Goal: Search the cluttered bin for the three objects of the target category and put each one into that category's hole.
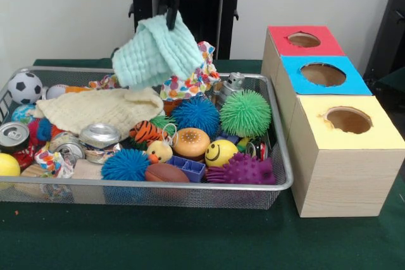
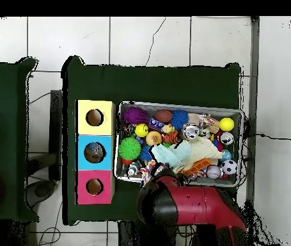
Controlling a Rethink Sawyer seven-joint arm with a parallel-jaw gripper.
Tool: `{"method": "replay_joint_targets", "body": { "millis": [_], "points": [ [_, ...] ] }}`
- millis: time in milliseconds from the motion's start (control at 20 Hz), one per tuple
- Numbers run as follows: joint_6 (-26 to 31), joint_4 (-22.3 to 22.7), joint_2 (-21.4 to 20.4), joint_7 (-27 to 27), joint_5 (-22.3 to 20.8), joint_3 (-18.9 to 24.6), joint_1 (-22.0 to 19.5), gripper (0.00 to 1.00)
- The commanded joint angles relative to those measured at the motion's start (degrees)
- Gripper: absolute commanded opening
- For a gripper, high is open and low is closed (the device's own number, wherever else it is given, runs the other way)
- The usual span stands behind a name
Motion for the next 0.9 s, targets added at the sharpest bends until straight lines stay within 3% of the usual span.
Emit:
{"method": "replay_joint_targets", "body": {
  "millis": [50, 350, 400, 800, 900],
  "points": [
    [-4.0, -4.5, 5.8, -1.0, -2.4, 5.0, 1.3, 0.00],
    [-2.9, -7.0, 8.4, -3.3, -2.5, 5.7, 1.4, 0.00],
    [-2.8, -7.5, 8.7, -3.0, -2.6, 5.3, 1.8, 1.00],
    [-2.9, -8.5, 10.2, -0.6, -2.3, 2.3, 3.3, 1.00],
    [-1.0, -8.5, 8.7, -2.5, -3.1, 2.0, 3.4, 1.00]
  ]
}}
